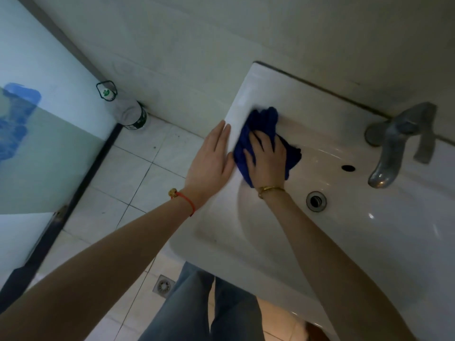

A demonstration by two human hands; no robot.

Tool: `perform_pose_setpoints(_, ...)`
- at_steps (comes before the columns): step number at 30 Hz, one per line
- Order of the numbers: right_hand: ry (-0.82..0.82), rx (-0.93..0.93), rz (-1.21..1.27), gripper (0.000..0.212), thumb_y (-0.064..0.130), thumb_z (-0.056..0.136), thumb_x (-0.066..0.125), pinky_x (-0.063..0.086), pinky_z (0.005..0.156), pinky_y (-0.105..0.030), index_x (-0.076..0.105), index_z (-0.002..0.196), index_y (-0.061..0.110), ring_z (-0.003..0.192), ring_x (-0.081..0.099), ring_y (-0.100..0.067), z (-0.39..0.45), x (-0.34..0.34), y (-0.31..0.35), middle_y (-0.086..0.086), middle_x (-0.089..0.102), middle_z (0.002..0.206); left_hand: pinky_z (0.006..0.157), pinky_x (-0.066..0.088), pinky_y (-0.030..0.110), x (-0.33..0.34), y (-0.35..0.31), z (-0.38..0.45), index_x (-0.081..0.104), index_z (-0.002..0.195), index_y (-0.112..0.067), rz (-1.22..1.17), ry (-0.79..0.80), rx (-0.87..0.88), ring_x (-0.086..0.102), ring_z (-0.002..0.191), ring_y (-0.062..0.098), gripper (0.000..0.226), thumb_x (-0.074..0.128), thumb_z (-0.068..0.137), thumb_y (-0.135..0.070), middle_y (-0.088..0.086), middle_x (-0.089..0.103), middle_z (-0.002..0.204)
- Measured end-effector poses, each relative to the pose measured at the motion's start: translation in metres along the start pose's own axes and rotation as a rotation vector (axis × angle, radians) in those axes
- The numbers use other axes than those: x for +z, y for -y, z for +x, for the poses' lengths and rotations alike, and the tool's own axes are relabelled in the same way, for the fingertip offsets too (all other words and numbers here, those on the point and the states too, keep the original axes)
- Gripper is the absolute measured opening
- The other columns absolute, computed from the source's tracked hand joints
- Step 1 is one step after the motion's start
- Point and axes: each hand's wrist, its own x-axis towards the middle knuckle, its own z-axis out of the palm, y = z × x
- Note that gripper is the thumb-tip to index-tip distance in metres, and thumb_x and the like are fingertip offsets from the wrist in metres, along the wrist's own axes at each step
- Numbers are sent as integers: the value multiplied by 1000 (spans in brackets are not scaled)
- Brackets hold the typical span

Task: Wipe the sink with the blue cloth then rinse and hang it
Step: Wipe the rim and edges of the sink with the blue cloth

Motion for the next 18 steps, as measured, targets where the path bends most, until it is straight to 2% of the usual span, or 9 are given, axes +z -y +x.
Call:
perform_pose_setpoints(2,33,-67,3,44,36,97,41,45,92,-47,52,134,17,116,50,-37,3,-6,-24,-6,54,135,123,19,27,-2,-1,-1,24,156,-6,5,0,-3,27,149,22,59,40,105,-31,11,22,164)
perform_pose_setpoints(5,-41,97,-101,46,40,96,43,45,93,-47,51,136,18,112,52,-39,3,-13,-58,-9,55,131,123,23,30,-3,-1,-1,23,157,-7,3,1,-4,27,149,22,59,41,105,-28,10,21,164)
perform_pose_setpoints(7,-73,168,-116,45,39,96,43,44,94,-46,53,134,17,112,52,-39,0,-9,-43,-10,57,129,123,21,29,-2,-2,-1,23,157,-7,4,3,-1,26,149,22,59,40,104,-28,10,21,164)
perform_pose_setpoints(10,5,-33,23,43,32,96,42,46,89,-47,54,134,17,108,50,-36,-3,-11,-17,-8,58,127,122,19,26,-1,-2,0,24,156,-7,10,5,-17,27,149,21,59,41,105,-29,10,22,164)
perform_pose_setpoints(12,13,-72,160,41,29,97,40,46,87,-49,56,132,16,104,49,-35,-5,-22,-17,-7,59,123,122,18,25,-2,-3,0,24,156,-7,16,7,-19,27,148,21,59,41,104,-29,10,22,164)
perform_pose_setpoints(13,-26,-17,201,40,29,97,40,46,87,-48,57,130,16,102,50,-34,-3,-29,-22,-8,59,122,122,18,25,-2,-2,0,24,156,-7,15,5,-16,27,149,22,59,41,104,-29,10,22,164)
perform_pose_setpoints(15,-208,109,190,37,30,98,43,43,88,-42,58,129,15,102,49,-33,12,-47,-31,-9,59,124,122,17,25,-2,-2,-1,22,157,-8,15,6,-19,26,149,22,59,40,104,-28,9,21,164)
perform_pose_setpoints(17,-411,89,71,34,30,99,49,40,87,-39,58,129,18,101,46,-30,42,-61,-37,-9,59,125,123,20,29,-2,-3,-1,20,158,-9,22,12,-22,26,149,21,59,39,105,-29,9,19,165)
perform_pose_setpoints(18,-437,38,16,35,32,99,50,40,87,-39,58,131,20,101,47,-31,61,-63,-39,-9,59,127,123,20,30,-2,-3,-2,20,158,-8,25,13,-25,26,149,21,59,39,105,-28,9,19,165)
